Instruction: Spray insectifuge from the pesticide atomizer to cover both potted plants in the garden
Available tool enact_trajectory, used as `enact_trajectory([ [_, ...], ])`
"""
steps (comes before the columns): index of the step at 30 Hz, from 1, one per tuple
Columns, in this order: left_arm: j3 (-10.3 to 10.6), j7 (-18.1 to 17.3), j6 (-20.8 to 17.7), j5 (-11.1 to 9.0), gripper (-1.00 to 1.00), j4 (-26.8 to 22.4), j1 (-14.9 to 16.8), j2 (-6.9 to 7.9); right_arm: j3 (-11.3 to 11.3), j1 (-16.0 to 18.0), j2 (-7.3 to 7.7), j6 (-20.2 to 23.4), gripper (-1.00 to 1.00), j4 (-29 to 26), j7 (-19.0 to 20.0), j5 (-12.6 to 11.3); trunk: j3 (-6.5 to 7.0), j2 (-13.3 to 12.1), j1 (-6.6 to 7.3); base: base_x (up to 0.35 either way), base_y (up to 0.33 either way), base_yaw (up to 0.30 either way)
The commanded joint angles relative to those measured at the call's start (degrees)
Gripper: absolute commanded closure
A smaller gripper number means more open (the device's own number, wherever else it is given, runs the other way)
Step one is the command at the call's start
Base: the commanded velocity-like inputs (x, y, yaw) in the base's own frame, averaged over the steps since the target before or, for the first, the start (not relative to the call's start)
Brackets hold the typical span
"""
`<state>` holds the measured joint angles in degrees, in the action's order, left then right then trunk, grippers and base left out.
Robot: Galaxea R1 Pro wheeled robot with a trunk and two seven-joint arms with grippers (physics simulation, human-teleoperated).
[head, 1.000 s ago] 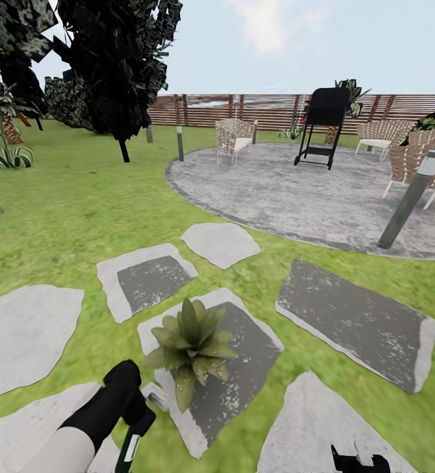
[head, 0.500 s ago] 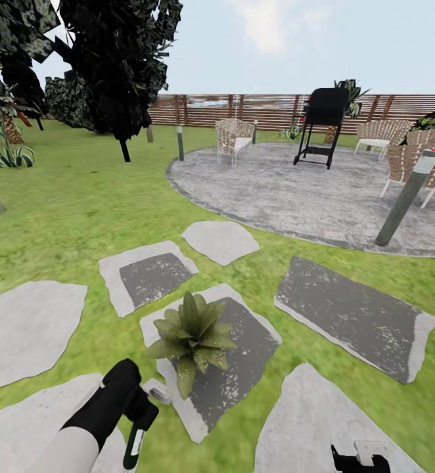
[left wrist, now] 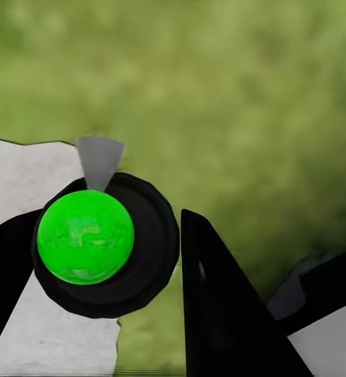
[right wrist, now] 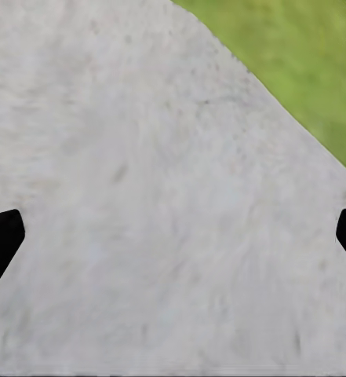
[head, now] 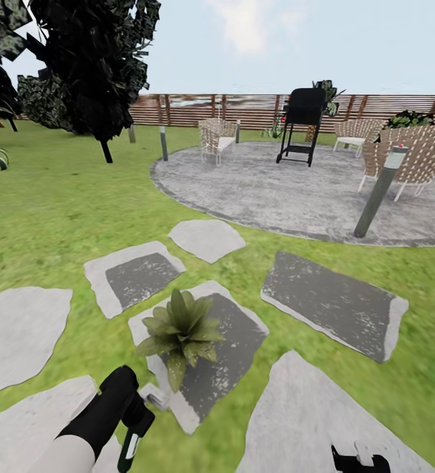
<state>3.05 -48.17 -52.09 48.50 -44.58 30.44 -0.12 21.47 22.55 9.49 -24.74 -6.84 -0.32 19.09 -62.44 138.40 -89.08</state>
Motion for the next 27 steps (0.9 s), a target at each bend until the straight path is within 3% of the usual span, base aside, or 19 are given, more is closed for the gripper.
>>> enact_trajectory([
  [1, 0.0, -0.2, -0.1, 0.6, 1.00, -0.1, 0.0, -0.03, 0.5, 0.0, 0.00, -0.2, -1.00, 0.1, 0.0, 0.6, -0.05, 0.0, 0.04, -0.262, 0.169, -0.005],
  [6, -0.1, 0.1, -0.1, 0.5, 1.00, -0.2, 0.0, -0.14, 0.5, 0.0, 0.00, -0.2, -1.00, 0.1, 0.0, 0.6, -0.05, 0.0, 0.04, -0.099, 0.262, -0.001],
  [15, -0.4, 0.1, -0.1, 0.5, 1.00, -0.4, 0.1, -0.38, 0.5, 0.0, 0.01, -0.2, -1.00, 0.1, 0.0, 0.6, -0.05, 0.0, 0.04, 0.128, 0.224, -0.005],
  [22, -0.7, 0.2, -0.1, 0.5, 1.00, -1.6, 0.1, -0.56, 0.5, 0.0, 0.00, -0.2, -1.00, 0.1, 0.0, 0.6, -0.05, 0.0, 0.04, 0.013, 0.014, -0.240],
  [25, -4.0, 0.2, -0.1, 0.4, 1.00, -2.7, 0.1, -0.55, 0.5, 0.0, 0.00, -0.2, -1.00, 0.1, 0.0, 0.6, -0.05, 0.0, 0.04, 0.000, 0.000, -0.298],
  [27, -8.2, 0.2, 1.8, 0.4, 1.00, -4.1, 0.1, -0.40, 0.5, 0.0, 0.00, -0.2, -1.00, 0.1, 0.0, 0.6, -0.05, 0.0, 0.04, 0.000, 0.000, -0.300],
])
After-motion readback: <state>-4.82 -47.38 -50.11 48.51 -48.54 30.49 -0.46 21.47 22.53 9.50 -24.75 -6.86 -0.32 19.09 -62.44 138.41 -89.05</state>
